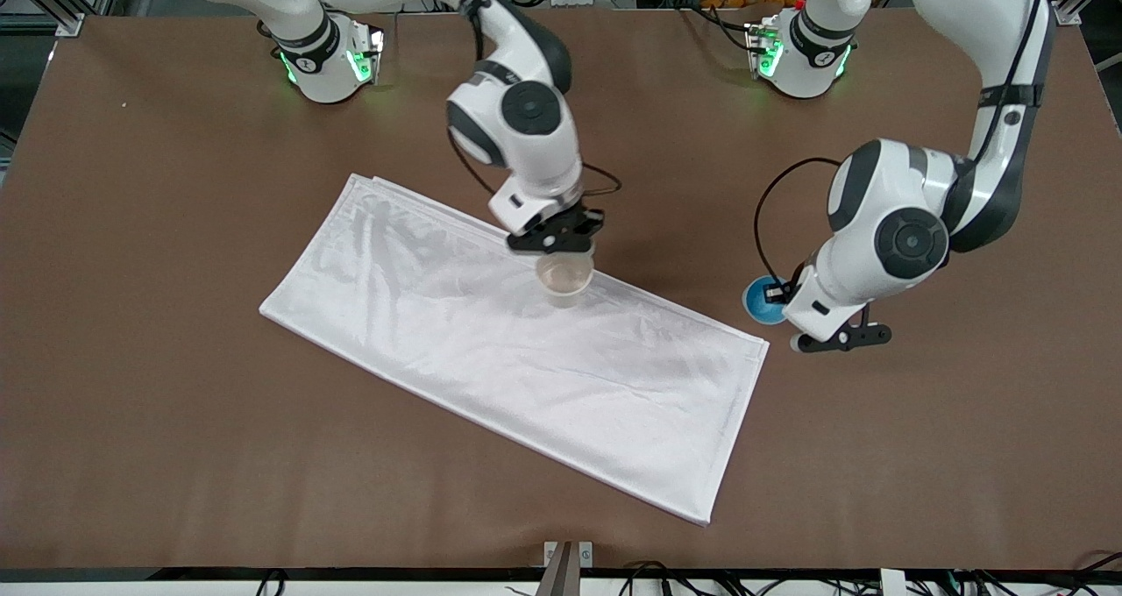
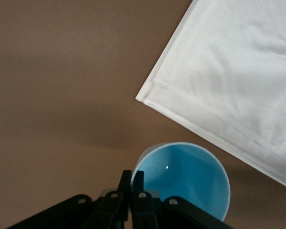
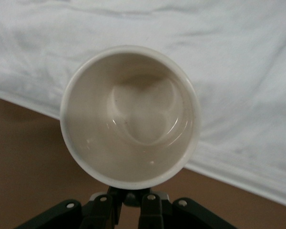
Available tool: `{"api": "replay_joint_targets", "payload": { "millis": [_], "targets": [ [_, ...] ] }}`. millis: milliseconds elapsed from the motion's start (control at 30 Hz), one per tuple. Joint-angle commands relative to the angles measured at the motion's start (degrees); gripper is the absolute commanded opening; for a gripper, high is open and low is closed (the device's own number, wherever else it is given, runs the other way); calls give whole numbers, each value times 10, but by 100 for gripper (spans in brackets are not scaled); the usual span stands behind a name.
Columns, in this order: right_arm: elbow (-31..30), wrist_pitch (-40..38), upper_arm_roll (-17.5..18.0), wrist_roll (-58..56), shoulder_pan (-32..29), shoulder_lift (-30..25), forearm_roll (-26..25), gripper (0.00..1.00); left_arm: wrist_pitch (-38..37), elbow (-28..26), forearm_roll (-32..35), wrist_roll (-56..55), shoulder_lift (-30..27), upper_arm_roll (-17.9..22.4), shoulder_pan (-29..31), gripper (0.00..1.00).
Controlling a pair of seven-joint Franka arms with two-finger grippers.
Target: Place blue cup into white mug on table
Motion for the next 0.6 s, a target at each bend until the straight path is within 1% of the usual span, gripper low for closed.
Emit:
{"api": "replay_joint_targets", "payload": {
  "millis": [0, 133, 300, 400, 567],
  "targets": [
    [83, 23, 10, 79, 46, 82, -3, 0, 47, -105, 13, 16, -85, -1, 8, 0],
    [98, 54, 10, 120, 72, 108, -17, 0, 55, -109, 13, 16, -87, -2, 7, 0],
    [115, 58, 10, 148, 94, 131, -32, 0, 55, -108, 11, 16, -86, -2, 7, 0],
    [122, 58, 10, 159, 99, 140, -43, 0, 55, -108, 10, 15, -87, -2, 7, 0],
    [123, 60, 10, 163, 100, 146, -43, 0, 55, -108, 10, 15, -86, -2, 7, 0]
  ]
}}
